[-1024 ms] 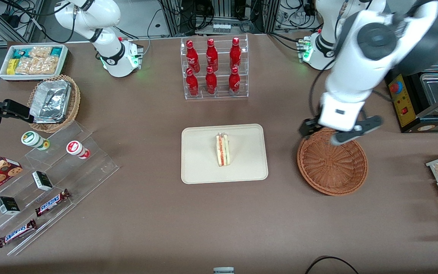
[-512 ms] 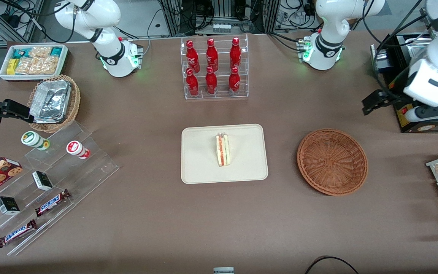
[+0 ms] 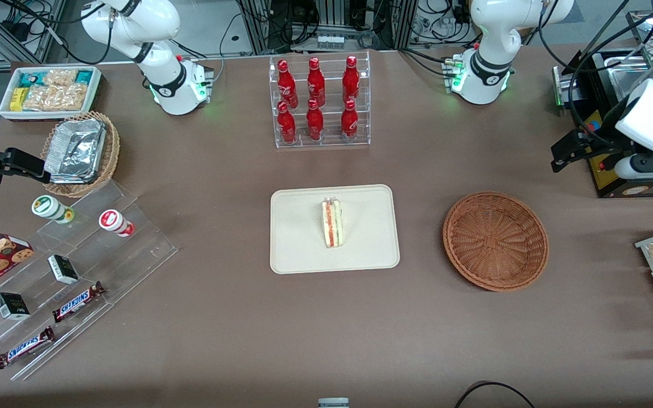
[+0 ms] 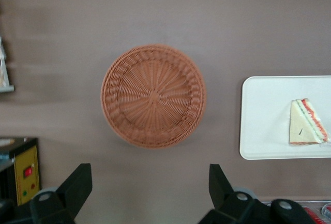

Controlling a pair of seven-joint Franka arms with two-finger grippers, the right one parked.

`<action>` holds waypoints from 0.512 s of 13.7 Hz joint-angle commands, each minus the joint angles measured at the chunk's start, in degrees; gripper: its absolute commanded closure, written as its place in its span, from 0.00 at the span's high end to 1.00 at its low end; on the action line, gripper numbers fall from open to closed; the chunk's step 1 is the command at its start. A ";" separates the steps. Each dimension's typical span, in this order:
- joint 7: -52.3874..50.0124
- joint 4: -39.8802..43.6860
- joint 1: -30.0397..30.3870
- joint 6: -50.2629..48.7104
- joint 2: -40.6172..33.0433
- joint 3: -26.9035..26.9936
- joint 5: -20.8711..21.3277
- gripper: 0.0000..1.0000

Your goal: Place sandwich from basket to tray

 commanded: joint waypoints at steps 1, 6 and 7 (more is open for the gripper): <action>1.83 4.85 -2.51 -2.65 2.95 2.71 1.64 1.00; 8.06 1.08 -3.84 -7.66 -1.17 6.24 1.56 1.00; 8.07 -1.37 -3.84 -6.88 -3.01 6.24 1.56 1.00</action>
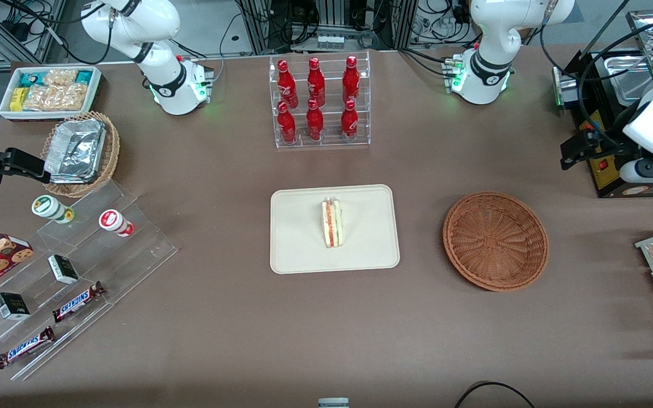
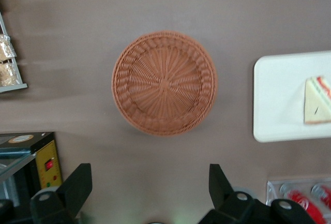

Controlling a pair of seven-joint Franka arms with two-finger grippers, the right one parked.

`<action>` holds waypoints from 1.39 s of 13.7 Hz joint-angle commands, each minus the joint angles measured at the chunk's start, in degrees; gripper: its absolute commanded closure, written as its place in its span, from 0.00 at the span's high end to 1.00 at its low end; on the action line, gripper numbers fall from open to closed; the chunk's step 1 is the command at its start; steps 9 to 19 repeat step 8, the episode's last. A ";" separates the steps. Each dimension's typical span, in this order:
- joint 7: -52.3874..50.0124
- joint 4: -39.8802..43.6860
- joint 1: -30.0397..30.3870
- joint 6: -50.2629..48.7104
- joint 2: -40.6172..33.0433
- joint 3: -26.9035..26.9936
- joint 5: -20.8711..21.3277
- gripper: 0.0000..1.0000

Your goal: Place sandwich from basket to tray

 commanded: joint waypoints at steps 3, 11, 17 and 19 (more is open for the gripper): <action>1.00 -5.43 -0.74 0.12 -4.59 0.91 0.73 1.00; 0.29 -2.44 1.27 0.38 -2.65 0.65 -0.41 1.00; 0.29 -2.44 1.27 0.38 -2.65 0.65 -0.41 1.00; 0.29 -2.44 1.27 0.38 -2.65 0.65 -0.41 1.00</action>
